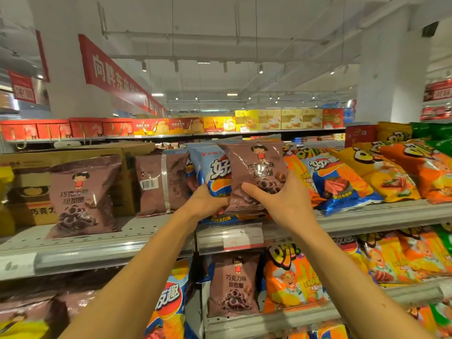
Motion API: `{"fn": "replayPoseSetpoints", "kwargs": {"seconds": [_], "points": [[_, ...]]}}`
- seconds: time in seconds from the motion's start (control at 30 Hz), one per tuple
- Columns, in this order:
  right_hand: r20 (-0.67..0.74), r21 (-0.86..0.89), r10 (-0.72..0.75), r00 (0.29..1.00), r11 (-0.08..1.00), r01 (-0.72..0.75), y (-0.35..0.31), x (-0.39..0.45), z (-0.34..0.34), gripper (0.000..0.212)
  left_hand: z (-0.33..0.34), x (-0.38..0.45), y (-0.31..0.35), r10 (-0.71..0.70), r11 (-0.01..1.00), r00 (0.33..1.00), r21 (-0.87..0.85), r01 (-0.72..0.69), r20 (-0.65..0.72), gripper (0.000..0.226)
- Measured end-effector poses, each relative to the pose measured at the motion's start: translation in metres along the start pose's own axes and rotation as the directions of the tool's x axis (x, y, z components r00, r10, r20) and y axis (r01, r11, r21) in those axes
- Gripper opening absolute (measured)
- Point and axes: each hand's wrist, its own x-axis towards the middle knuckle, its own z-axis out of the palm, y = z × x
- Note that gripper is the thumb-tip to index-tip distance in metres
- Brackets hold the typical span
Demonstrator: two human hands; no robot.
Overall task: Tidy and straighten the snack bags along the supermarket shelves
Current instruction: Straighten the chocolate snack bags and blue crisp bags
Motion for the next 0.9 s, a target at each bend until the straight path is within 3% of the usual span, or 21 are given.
{"fn": "replayPoseSetpoints", "kwargs": {"seconds": [0.1, 0.17, 0.27, 0.33, 0.47, 0.57, 0.73, 0.9], "points": [[0.006, -0.017, 0.003, 1.0, 1.0, -0.002, -0.006, -0.005, 0.008, 0.107, -0.014, -0.011, -0.005, 0.034, 0.998, 0.999, 0.046, -0.033, -0.005, 0.023], [0.011, 0.013, -0.012, 1.0, 1.0, 0.012, -0.014, -0.008, 0.019, 0.11, -0.032, -0.028, -0.013, 0.093, 0.976, 0.989, 0.205, -0.069, -0.113, 0.029], [0.044, 0.05, -0.038, 0.998, 0.998, 0.036, -0.032, -0.014, 0.045, 0.105, -0.064, -0.07, -0.029, 0.221, 0.893, 0.946, 0.44, -0.098, -0.237, 0.059], [0.071, 0.063, -0.052, 0.996, 0.997, 0.048, -0.045, -0.019, 0.067, 0.107, -0.085, -0.098, -0.045, 0.288, 0.801, 0.916, 0.595, -0.07, -0.279, 0.063], [0.125, 0.027, -0.09, 0.988, 0.996, 0.087, -0.072, -0.03, 0.12, 0.109, -0.121, -0.139, -0.074, 0.436, 0.534, 0.854, 0.846, 0.009, -0.285, 0.04], [0.136, -0.067, -0.089, 0.987, 0.993, 0.099, -0.084, -0.037, 0.16, 0.106, -0.138, -0.156, -0.089, 0.451, 0.451, 0.855, 0.892, 0.03, -0.257, 0.035], [0.163, -0.235, 0.046, 0.986, 0.972, -0.007, -0.08, -0.04, 0.198, 0.112, -0.144, -0.165, -0.102, 0.508, 0.454, 0.83, 0.891, -0.03, -0.23, 0.03], [0.223, -0.321, 0.066, 0.973, 0.947, 0.009, -0.073, -0.04, 0.203, 0.123, -0.142, -0.164, -0.108, 0.502, 0.481, 0.825, 0.876, -0.018, -0.259, 0.034]]}}
